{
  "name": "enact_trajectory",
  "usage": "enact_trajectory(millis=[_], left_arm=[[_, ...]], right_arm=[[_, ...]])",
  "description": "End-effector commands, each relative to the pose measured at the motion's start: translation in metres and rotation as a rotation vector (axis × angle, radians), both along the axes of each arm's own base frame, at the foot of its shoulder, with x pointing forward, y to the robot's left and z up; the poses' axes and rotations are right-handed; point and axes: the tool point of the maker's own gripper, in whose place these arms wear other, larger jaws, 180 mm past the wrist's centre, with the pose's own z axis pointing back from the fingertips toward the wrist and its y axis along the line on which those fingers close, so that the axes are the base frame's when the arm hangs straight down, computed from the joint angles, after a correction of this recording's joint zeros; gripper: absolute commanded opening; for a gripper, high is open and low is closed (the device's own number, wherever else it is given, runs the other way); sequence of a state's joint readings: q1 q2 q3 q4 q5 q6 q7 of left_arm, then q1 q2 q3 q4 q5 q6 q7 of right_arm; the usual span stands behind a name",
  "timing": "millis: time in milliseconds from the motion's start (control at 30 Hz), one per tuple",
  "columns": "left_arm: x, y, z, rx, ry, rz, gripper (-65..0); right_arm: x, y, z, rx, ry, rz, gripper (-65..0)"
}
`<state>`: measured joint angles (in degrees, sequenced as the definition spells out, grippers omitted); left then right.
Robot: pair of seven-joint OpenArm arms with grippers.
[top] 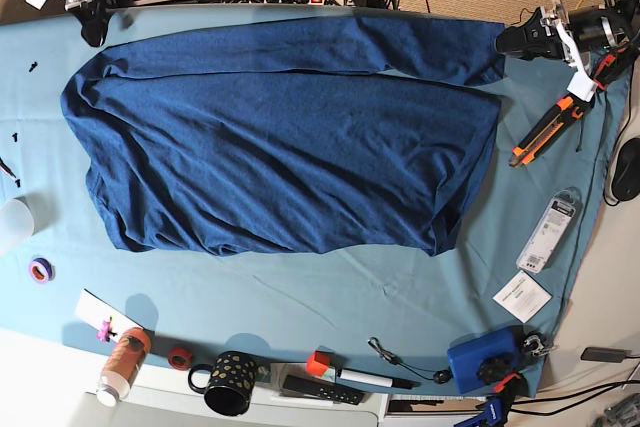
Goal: Layout the t-shirt on the table in an organized manner, then fold the t-shirt properly
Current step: 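Grasp the shirt corner with the right gripper and pull it outward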
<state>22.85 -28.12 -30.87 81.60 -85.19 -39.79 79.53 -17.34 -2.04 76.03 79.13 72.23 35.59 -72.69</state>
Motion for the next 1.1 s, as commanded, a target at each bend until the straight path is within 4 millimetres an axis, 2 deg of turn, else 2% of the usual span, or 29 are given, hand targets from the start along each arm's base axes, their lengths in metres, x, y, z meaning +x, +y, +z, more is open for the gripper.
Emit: enact_trajectory(millis=[0, 300, 700, 867, 1067], left_arm=[[0.0, 0.007, 0.003, 0.029, -0.005, -0.016, -36.5], [0.0, 0.007, 0.003, 0.029, -0.005, -0.017, -36.5], [0.0, 0.007, 0.003, 0.028, -0.005, -0.016, -36.5], [0.0, 0.007, 0.003, 0.028, -0.005, -0.016, -36.5], [0.0, 0.007, 0.003, 0.029, -0.006, -0.016, -36.5]], right_arm=[[-0.014, 0.003, -0.02, 0.014, 0.135, 0.022, -37.8], [0.002, 0.007, -0.025, -0.002, 0.158, 0.068, -37.8], [0.032, 0.058, -0.042, 0.047, 0.195, 0.281, -37.8], [0.025, 0.066, -0.046, 0.066, 0.222, 0.321, -37.8], [0.0, 0.069, -0.048, 0.085, 0.25, 0.331, -37.8]])
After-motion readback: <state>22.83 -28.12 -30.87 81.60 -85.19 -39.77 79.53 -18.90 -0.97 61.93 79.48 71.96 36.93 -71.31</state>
